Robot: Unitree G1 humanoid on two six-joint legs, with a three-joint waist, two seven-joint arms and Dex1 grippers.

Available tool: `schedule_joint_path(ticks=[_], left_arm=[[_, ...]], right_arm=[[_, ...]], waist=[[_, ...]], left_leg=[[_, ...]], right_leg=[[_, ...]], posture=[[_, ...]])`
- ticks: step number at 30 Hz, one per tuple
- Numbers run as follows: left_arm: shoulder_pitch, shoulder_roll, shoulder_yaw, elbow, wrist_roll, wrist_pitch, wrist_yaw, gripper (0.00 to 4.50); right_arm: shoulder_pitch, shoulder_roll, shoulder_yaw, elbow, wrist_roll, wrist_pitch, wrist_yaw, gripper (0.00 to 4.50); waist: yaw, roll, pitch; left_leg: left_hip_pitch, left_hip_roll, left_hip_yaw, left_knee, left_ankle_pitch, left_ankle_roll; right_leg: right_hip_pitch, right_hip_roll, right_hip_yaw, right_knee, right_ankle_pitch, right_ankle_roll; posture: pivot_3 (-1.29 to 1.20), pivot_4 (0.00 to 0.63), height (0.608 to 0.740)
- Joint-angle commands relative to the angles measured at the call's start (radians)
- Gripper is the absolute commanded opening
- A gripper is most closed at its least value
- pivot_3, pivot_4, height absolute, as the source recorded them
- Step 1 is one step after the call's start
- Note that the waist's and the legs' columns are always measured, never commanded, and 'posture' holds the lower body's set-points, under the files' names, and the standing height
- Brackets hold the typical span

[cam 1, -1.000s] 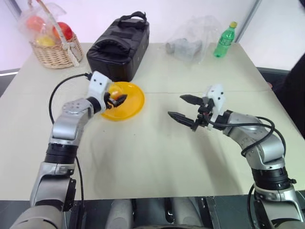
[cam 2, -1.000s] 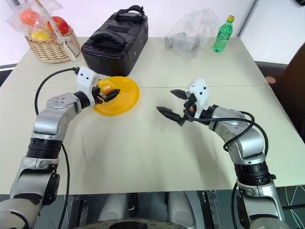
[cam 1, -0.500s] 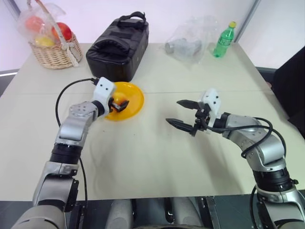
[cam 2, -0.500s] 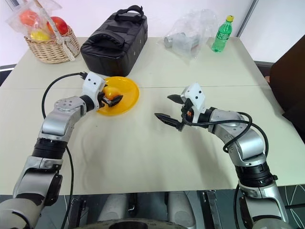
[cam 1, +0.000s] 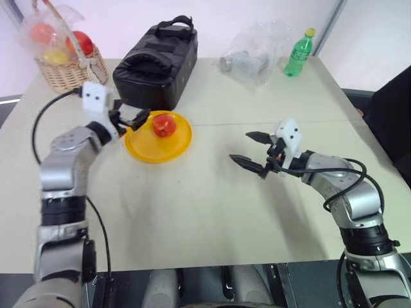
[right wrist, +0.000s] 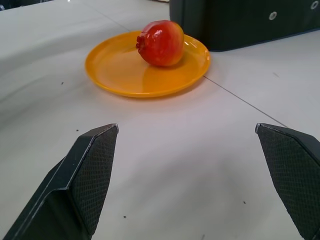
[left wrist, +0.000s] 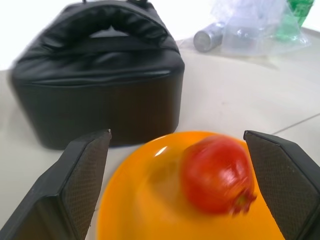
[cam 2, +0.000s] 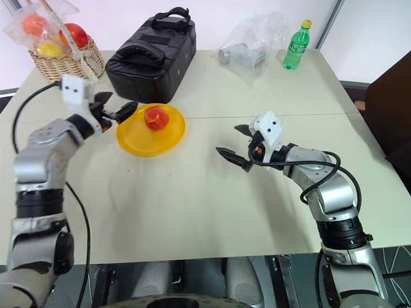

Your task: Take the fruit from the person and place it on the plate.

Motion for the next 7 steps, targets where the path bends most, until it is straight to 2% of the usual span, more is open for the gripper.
schedule_joint_path(ticks=[1,7], left_arm=[[0.061,0.021,0.060,-0.090,-0.042,0.021,0.007,4.45],[0.242,0.017,0.075,-0.222,-0.050,0.000,0.018,4.45]], right_arm=[[-0.023,0.011,-0.032,0.036,-0.021,-0.060,-0.013,4.50],[-0.044,0.030,-0.029,0.129,-0.058,-0.127,-0.022,4.50]], waist=[[0.002,0.000,0.000],[0.003,0.000,0.000]], left_leg=[[0.000,0.000,0.000,0.000,0.000,0.000],[0.000,-0.001,0.000,0.000,0.000,0.000]], right_leg=[[0.000,0.000,0.000,0.000,0.000,0.000],[0.000,-0.001,0.000,0.000,0.000,0.000]], posture=[[0.00,0.150,0.740],[0.00,0.150,0.740]])
